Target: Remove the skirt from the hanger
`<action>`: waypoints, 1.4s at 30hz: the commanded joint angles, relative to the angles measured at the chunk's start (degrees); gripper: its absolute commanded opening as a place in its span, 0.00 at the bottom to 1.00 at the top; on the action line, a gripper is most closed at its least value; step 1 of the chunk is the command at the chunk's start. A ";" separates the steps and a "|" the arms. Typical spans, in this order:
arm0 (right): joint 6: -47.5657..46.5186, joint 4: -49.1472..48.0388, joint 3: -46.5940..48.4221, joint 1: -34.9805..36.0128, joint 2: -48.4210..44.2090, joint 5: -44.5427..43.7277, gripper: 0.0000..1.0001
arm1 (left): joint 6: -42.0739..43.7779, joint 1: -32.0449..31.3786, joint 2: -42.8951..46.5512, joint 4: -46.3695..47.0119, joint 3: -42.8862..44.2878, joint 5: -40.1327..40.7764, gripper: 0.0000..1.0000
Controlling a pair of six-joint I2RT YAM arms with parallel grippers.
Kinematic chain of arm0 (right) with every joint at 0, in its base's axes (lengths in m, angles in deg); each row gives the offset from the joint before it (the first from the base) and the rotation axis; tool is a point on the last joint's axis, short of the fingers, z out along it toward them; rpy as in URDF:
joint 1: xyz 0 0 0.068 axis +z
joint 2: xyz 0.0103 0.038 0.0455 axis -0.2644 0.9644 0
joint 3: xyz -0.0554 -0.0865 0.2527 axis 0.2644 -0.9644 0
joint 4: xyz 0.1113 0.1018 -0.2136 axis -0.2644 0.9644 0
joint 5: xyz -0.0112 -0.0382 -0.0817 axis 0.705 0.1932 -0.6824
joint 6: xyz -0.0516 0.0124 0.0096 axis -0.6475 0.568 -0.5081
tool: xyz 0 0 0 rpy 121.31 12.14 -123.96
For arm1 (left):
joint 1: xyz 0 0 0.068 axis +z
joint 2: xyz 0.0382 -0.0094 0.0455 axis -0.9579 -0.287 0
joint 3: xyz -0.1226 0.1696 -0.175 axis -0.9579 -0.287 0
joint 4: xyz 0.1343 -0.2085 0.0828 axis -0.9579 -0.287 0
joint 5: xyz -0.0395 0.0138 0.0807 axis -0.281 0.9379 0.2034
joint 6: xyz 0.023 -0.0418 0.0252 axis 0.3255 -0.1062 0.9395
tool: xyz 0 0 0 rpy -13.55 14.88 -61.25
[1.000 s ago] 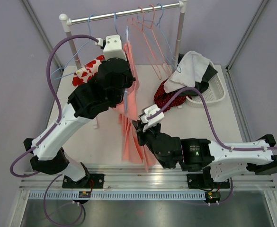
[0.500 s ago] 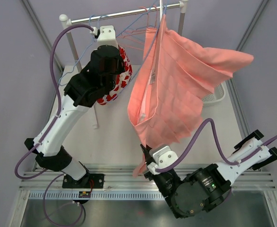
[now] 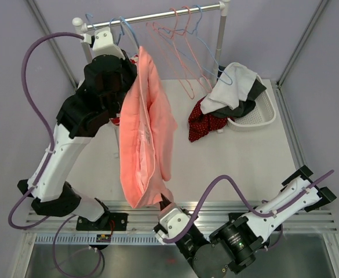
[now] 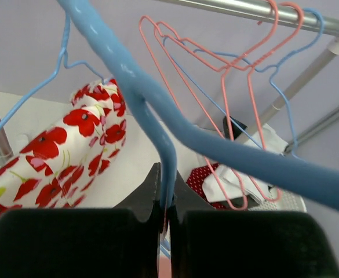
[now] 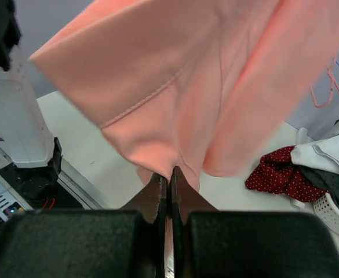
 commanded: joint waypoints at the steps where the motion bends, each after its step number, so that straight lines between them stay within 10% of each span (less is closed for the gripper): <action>1: 1.70 -2.63 -1.48 -2.58 -5.96 -3.15 0.00 | -5.53 -3.78 7.21 -4.94 0.28 -4.06 0.00; 8: -2.24 1.87 -0.69 -10.93 -12.82 0.36 0.00 | -11.92 -15.65 13.82 -26.12 -13.79 1.13 0.00; 14: -21.48 -18.68 -1.84 -19.20 -18.80 5.20 0.00 | -25.35 -25.84 13.21 -42.57 -23.54 3.60 0.00; 23: -46.54 -36.81 2.38 -32.72 -21.53 10.82 0.00 | -29.60 -30.42 15.14 -42.68 -32.78 -1.23 0.00; 28: -36.02 -19.01 8.96 -46.34 -24.34 17.67 0.00 | -30.40 -32.97 15.75 -43.38 -33.05 -3.34 0.00; 35: -43.13 -19.61 14.93 -59.52 -19.00 20.23 0.00 | -30.15 -38.77 19.71 -39.88 -32.96 -6.15 0.00; 42: -5.09 21.54 31.47 -96.69 -3.70 37.95 0.00 | -26.09 -39.39 22.00 -38.00 -27.51 -13.28 0.00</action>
